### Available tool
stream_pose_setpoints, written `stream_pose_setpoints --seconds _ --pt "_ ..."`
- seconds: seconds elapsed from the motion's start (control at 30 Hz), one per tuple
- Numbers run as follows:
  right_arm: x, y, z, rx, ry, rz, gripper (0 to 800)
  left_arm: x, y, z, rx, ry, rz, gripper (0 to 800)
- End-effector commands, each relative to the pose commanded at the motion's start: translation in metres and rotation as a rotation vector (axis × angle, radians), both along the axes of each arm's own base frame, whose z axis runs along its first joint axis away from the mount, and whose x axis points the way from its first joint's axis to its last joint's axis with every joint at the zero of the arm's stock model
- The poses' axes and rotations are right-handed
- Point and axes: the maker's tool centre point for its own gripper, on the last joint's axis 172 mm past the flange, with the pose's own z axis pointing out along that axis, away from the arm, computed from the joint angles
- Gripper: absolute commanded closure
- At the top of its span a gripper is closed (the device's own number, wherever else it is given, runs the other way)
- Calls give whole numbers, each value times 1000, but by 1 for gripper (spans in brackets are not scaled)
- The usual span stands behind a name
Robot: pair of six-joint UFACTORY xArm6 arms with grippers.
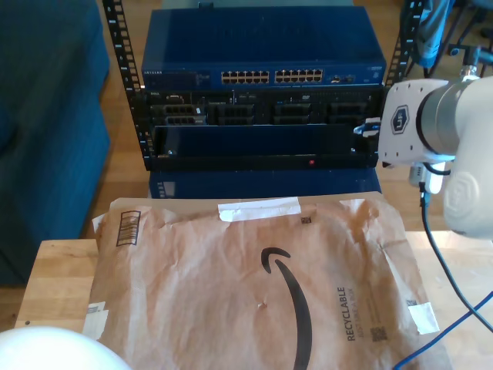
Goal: Grab the cable and plug it in
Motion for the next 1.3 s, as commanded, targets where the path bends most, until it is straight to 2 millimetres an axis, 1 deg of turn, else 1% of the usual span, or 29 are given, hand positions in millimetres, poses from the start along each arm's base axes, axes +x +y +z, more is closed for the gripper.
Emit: stream_pose_setpoints --seconds 0.03,0.07,0.1,0.17,0.2,0.27,0.3,0.33,0.43,0.47,0.5,0.57,0.7,0.73,0.8,0.9,0.97,1.0,1.03,1.1,1.17,1.2,1.23,1.27,1.3 --pt "-1 -4 0 5 -39 -17 800 0 0 0 0 -1 -1 0" --pt "-3 -7 5 5 -82 -25 800 0 0 0 0 -1 -1 0" --pt "-8 -7 0 -9 -81 -14 800 0 0 0 0 -1 -1 0" --pt "-18 6 -6 -20 -72 23 800 0 0 0 -1 -1 -1 0" --pt "-23 14 -14 -22 -48 42 800 0 0 0 0 -1 -1 0" --pt "-32 22 -26 -29 -25 66 800 0 0 0 -1 -1 -1 0" --pt "-38 22 -29 -31 -24 69 800 0 0 0 -2 0 0 0" --pt "-41 22 -28 -30 -28 71 800 0 0 0 -1 -1 -1 0" --pt "-47 25 -38 -55 -46 96 800 0 0 0 -1 -1 -1 0" --pt "-46 28 -35 -54 -75 100 800 0 0 0 -2 0 0 0" --pt "-47 34 -33 -52 -89 111 800 0 0 0 -1 -1 -1 0" --pt "-52 47 -37 -50 -86 138 800 0 0 0 -1 -1 -1 0" --pt "-46 49 -34 -46 -113 135 800 0 0 0 -1 -1 -1 0" --pt "-44 53 -35 -45 -121 138 800 0 0 0 -1 -1 -1 0" --pt "-46 61 -34 -30 -144 143 800 0 0 0 -1 -1 -1 0" --pt "-46 65 -32 -22 -170 144 800 0 0 0 -1 -1 -1 0" --pt "-43 69 -36 -28 -165 150 800 0 0 0 -1 -1 -1 0" --pt "-39 71 -33 -26 -171 150 800 0 0 0 -1 -1 -1 0" --pt "-35 74 -30 -28 -178 156 800 0 0 0 -1 -1 -1 0" --pt "-35 94 -32 -25 -191 190 800 0 0 0 -1 -1 -1 0" --pt "-25 105 -22 -15 -229 197 800 0 0 0 -1 -1 -1 0" --pt "-26 113 -23 -17 -237 213 800 0 0 0 -1 -1 -1 0" --pt "-28 120 -18 -14 -260 226 800 0 0 0 -1 -1 -1 0" --pt "-28 125 -7 -7 -309 231 800 0 0 0 -1 -1 -1 0" --pt "-27 125 -7 -5 -346 226 800 0 0 0 -1 -1 -1 0"
